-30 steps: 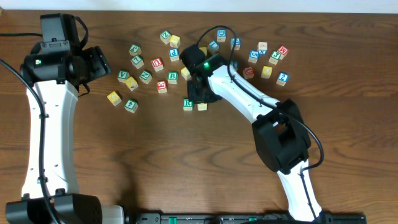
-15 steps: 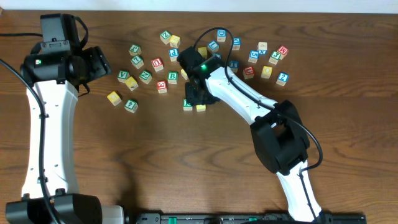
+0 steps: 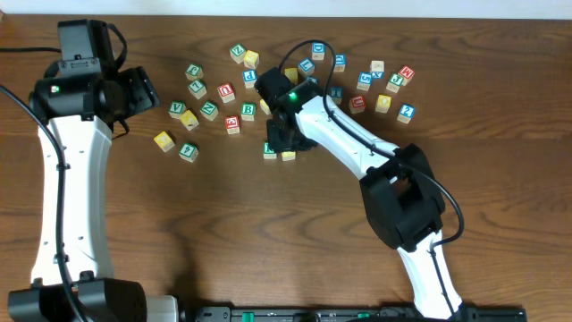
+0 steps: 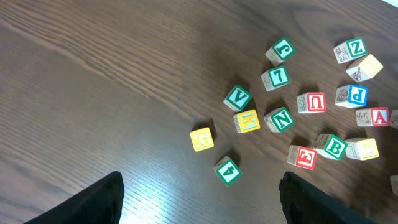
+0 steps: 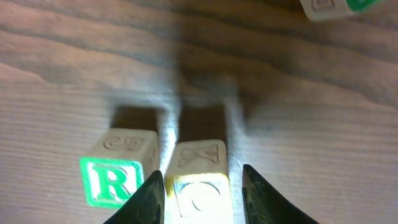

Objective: Spell out ROBOT

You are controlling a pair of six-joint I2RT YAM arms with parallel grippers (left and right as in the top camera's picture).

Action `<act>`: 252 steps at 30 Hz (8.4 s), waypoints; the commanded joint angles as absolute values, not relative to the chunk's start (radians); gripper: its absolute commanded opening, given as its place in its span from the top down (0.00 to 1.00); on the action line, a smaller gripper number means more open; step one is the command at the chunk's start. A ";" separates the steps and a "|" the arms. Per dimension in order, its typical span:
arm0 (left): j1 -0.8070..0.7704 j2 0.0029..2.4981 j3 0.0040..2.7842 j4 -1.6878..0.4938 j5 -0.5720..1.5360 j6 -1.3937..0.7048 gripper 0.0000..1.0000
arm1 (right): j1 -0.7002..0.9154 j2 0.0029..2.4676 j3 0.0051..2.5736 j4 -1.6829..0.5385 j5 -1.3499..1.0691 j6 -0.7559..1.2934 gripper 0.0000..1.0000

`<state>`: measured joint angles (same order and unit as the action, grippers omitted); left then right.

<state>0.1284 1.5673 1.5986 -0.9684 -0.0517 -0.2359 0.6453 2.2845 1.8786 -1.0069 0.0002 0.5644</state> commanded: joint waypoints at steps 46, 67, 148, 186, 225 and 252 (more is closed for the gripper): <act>0.130 1.575 1.591 -0.964 -0.060 -0.242 0.21 | 0.629 2.295 1.827 -1.104 -0.063 0.369 0.87; 0.130 1.575 1.591 -0.964 -0.061 -0.242 0.21 | 0.600 2.212 1.878 -1.163 -0.089 0.340 0.96; 0.130 1.575 1.591 -0.964 -0.060 -0.242 0.21 | 0.617 2.211 1.711 -0.909 -0.089 0.486 0.87; 0.130 1.575 1.591 -0.964 -0.060 -0.242 0.21 | 0.614 2.179 1.717 -0.905 -0.064 0.489 0.88; 0.130 1.575 1.591 -0.965 -0.060 -0.242 0.21 | 0.732 2.147 1.642 -0.835 -0.025 0.448 0.99; 0.130 1.575 1.591 -0.965 -0.060 -0.242 0.21 | 0.726 2.148 1.624 -0.800 0.039 0.456 0.99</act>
<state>0.1284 1.5673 1.5986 -0.9630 -0.0521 -0.2359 0.7326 2.1567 1.6333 -0.8024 0.0177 0.4622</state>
